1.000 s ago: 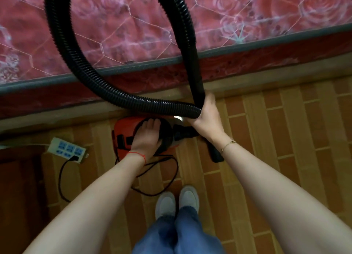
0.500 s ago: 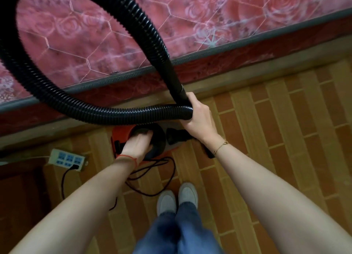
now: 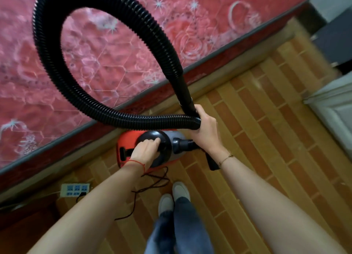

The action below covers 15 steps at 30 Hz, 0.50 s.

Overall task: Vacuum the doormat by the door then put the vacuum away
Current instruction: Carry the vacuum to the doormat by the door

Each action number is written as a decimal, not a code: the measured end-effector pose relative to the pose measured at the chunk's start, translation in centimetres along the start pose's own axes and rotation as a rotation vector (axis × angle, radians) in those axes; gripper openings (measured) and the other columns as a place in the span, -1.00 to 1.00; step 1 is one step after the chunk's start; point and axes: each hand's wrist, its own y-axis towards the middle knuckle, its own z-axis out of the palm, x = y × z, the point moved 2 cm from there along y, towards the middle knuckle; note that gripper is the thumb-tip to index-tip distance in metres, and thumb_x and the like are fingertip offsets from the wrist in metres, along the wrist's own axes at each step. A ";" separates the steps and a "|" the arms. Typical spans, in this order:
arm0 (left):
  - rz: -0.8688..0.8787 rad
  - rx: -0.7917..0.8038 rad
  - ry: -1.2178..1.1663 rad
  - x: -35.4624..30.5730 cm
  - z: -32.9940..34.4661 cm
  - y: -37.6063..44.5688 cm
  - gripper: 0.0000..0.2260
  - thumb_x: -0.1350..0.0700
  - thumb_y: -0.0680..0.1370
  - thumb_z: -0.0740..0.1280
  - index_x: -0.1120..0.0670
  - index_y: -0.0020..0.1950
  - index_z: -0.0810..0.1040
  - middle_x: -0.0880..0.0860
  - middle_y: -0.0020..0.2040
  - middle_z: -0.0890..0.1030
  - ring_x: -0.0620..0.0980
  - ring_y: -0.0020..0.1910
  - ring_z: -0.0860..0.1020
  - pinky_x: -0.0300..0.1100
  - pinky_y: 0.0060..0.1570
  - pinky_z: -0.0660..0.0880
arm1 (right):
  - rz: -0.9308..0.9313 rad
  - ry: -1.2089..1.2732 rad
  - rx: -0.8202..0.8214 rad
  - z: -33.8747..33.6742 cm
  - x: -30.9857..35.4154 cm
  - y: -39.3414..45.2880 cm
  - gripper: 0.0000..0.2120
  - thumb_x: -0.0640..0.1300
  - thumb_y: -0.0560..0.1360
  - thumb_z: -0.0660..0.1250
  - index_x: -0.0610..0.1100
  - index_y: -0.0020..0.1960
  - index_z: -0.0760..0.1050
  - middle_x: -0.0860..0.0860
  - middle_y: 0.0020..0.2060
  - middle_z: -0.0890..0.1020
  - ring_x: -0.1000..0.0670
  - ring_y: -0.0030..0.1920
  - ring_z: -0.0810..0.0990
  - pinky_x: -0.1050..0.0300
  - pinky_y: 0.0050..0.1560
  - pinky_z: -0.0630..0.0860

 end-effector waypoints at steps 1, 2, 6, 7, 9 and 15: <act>0.026 -0.003 0.027 -1.2 -1.0 -0.3 -0.72 0.18 0.54 0.26 0.14 0.24 0.37 0.15 0.11 0.58 0.19 0.12 0.53 0.00 -0.05 0.38 | 0.018 0.013 -0.035 -1.6 0.1 -0.9 -0.64 -0.16 0.43 0.42 0.08 0.15 0.40 0.12 -0.21 0.61 0.06 -0.21 0.60 0.06 -0.29 0.56; 0.051 -0.009 0.052 -2.3 -2.0 -0.7 -0.72 0.19 0.54 0.26 0.14 0.24 0.37 0.15 0.10 0.59 0.19 0.12 0.54 -0.01 -0.06 0.38 | 0.027 0.026 -0.070 -3.1 0.3 -1.8 -0.65 -0.17 0.43 0.41 0.07 0.15 0.41 0.11 -0.21 0.61 0.06 -0.21 0.60 0.05 -0.28 0.56; 0.162 -0.005 0.150 -7.4 -5.7 -2.2 -0.74 0.22 0.54 0.24 0.15 0.22 0.38 0.15 0.09 0.60 0.18 0.11 0.54 -0.03 -0.08 0.37 | 0.048 0.042 -0.230 -8.9 0.7 -6.0 -0.67 -0.14 0.43 0.42 0.02 0.15 0.43 0.11 -0.24 0.60 0.06 -0.23 0.61 0.16 -0.32 0.51; 0.187 -0.003 0.170 -8.7 -6.4 -2.6 -0.75 0.22 0.54 0.24 0.15 0.22 0.39 0.16 0.09 0.60 0.18 0.11 0.54 -0.03 -0.07 0.38 | 0.060 0.046 -0.267 -10.2 0.7 -7.1 -0.67 -0.10 0.42 0.41 0.01 0.16 0.44 0.11 -0.24 0.61 0.05 -0.22 0.61 0.16 -0.32 0.50; 0.240 0.006 0.210 -11.3 -7.6 -3.4 -0.75 0.22 0.54 0.24 0.15 0.22 0.39 0.16 0.09 0.60 0.19 0.12 0.54 -0.01 -0.04 0.39 | 0.118 0.047 -0.317 -12.6 0.6 -9.3 -0.64 -0.01 0.42 0.41 0.05 0.17 0.43 0.11 -0.22 0.63 0.05 -0.21 0.62 0.10 -0.31 0.53; 0.428 0.054 0.309 -19.5 -9.1 -6.2 -0.71 0.21 0.56 0.25 0.17 0.28 0.36 0.19 0.12 0.58 0.21 0.13 0.53 -0.01 -0.03 0.40 | 0.297 0.086 -0.481 -18.8 -1.2 -17.6 -0.62 -0.04 0.45 0.39 0.10 0.23 0.40 0.14 -0.20 0.62 0.06 -0.19 0.62 0.06 -0.24 0.56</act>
